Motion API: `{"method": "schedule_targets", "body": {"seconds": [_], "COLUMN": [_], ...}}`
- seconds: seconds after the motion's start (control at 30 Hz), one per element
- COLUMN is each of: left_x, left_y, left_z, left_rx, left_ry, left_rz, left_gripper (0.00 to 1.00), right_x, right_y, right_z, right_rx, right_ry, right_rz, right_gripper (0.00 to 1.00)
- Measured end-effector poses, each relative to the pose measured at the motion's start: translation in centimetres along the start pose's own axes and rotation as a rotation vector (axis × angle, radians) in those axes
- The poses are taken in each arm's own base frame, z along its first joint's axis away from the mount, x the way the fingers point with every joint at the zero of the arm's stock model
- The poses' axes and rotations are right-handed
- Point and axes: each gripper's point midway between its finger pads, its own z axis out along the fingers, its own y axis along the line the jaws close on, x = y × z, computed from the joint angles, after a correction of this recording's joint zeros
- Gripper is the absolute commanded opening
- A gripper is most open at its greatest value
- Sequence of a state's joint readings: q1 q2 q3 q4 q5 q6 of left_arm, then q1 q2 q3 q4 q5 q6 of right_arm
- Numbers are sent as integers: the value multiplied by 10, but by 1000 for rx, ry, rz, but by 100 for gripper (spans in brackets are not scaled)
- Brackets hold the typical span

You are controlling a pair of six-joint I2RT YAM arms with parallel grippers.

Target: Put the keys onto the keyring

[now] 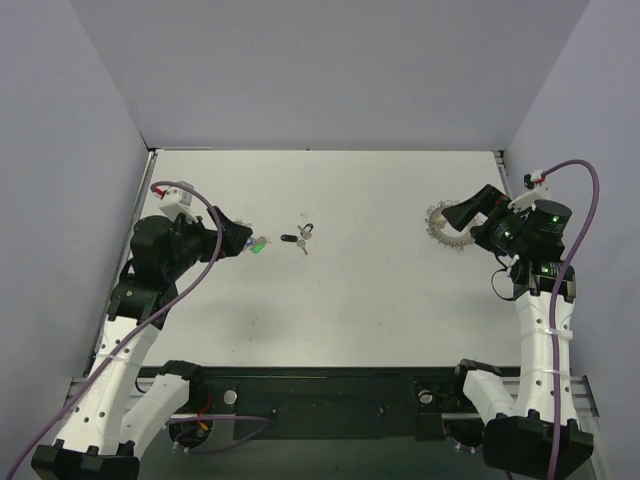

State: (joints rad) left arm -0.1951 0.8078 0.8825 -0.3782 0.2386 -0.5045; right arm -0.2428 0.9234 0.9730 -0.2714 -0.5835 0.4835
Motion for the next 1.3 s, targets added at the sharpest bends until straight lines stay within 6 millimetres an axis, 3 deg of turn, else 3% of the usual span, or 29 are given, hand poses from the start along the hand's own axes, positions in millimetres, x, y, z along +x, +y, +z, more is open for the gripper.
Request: {"method": "schedule_targets", "body": {"seconds": [0.27, 0.43, 0.57, 0.67, 0.73, 0.97, 1.13, 1.3], "left_x": [1, 13, 47, 69, 78, 117, 136, 133], "left_y": [12, 10, 1, -12, -16, 14, 24, 17], "left_z": [-3, 6, 26, 37, 48, 88, 129, 165], "left_rx": [-20, -2, -28, -23, -39, -182, -243, -238], "left_ry": [-23, 36, 169, 252, 286, 414, 490, 495], "left_rz": [-40, -35, 33, 100, 133, 178, 198, 216], "left_gripper": [98, 99, 99, 100, 93, 83, 80, 73], "right_x": [2, 22, 63, 77, 85, 120, 114, 109], "right_y": [1, 20, 35, 33, 29, 5, -5, -11], "right_z": [1, 0, -6, -10, -10, -5, -2, 0], "right_rx": [-13, -140, -267, -312, -332, -356, -339, -319], "right_ry": [12, 93, 231, 283, 302, 379, 352, 338], "right_rz": [-13, -207, -420, -495, -525, -506, -478, -465], "right_gripper": [100, 100, 100, 100, 100, 100, 98, 97]}}
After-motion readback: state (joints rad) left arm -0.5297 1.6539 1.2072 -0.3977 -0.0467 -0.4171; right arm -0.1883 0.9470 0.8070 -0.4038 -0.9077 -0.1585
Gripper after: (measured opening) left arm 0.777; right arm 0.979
